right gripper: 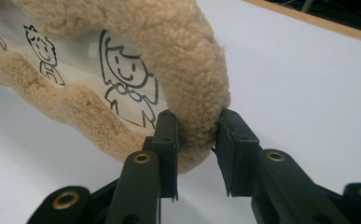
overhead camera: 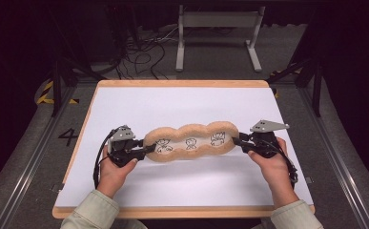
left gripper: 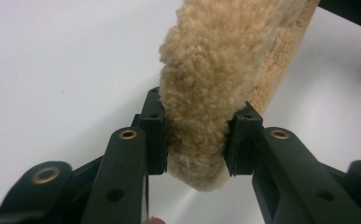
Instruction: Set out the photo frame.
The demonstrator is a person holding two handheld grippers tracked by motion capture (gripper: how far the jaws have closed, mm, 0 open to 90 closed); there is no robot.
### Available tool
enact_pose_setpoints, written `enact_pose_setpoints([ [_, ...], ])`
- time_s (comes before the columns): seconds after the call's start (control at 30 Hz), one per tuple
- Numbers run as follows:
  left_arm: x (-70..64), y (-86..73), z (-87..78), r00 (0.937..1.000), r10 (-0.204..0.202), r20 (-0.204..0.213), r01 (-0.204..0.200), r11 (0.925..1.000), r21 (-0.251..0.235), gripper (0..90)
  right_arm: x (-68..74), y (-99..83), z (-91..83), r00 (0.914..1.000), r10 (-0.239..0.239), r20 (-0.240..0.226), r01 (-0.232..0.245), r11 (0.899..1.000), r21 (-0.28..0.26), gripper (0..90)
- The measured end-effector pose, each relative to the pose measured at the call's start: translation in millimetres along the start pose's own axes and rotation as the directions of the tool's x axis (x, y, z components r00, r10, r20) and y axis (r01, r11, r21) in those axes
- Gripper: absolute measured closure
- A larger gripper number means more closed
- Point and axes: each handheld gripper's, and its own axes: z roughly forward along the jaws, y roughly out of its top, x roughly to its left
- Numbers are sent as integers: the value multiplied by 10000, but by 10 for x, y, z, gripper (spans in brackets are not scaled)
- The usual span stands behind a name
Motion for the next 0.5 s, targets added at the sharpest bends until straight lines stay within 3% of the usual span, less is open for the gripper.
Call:
enact_pose_setpoints([
  [0.17,85,-15,107,9998,-163,98,159,9990,430,663,-12,-133,44,9994,272,-201,-267,9994,234,704],
  [0.23,143,-36,156,9989,-443,152,433,9972,609,659,-19,-204,107,9985,357,-420,-331,9976,608,703],
  [0.3,187,-41,167,9982,-539,266,519,9962,702,650,-6,-241,102,9978,405,-532,-388,9987,334,705],
  [0.5,206,-58,185,9964,-788,320,760,9937,825,631,23,-253,66,9964,452,-712,-433,9987,287,707],
])
